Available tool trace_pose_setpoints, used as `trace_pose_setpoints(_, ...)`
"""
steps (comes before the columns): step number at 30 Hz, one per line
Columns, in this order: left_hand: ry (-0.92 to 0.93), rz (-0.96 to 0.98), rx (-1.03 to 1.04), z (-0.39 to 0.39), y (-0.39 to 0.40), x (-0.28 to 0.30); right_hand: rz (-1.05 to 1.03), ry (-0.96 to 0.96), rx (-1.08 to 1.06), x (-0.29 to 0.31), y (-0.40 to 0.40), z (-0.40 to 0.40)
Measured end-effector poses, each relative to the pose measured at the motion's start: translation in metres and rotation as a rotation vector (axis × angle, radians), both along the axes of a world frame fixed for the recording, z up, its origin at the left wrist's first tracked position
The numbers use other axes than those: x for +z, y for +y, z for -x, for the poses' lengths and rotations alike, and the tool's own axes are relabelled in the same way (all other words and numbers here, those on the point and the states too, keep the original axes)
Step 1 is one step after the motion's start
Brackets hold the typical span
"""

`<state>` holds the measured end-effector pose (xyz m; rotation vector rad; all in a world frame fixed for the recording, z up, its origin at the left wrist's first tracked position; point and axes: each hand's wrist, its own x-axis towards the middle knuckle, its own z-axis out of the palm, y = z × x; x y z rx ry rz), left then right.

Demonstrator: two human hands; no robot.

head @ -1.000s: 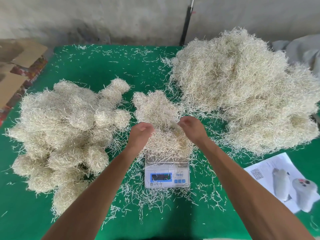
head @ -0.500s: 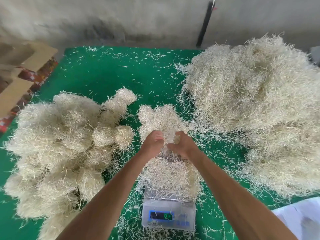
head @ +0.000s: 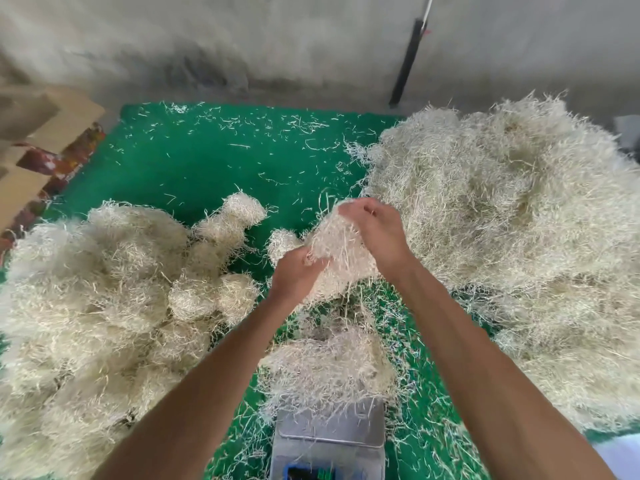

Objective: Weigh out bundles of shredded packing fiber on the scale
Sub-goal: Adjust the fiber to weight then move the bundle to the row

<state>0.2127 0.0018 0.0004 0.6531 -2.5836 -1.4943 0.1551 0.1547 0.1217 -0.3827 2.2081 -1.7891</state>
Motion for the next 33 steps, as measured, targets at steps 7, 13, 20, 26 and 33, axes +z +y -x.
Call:
trace_pose_setpoints(7, -0.295, 0.066, 0.119, -0.045, -0.028, -0.015, 0.154, 0.023, -0.125, 0.047, 0.012, -0.008)
trace_pose_setpoints(13, -0.054, -0.005, -0.057, -0.026, 0.018, 0.044, 0.127, -0.046, -0.081, 0.040, 0.005, -0.017)
trace_pose_setpoints(20, 0.030, -0.209, -0.039, -0.031, 0.038, 0.059, 0.236, -0.072, -0.130, 0.079, 0.004, -0.036)
trace_pose_setpoints(26, -0.026, -0.224, -0.078, -0.070, 0.037, 0.033, 0.364, 0.013, -0.172, 0.127, 0.014, -0.042)
trace_pose_setpoints(33, -0.160, -0.219, -0.228, -0.110, 0.048, 0.021, 0.053, 0.002, -0.164, 0.074, 0.027, -0.076)
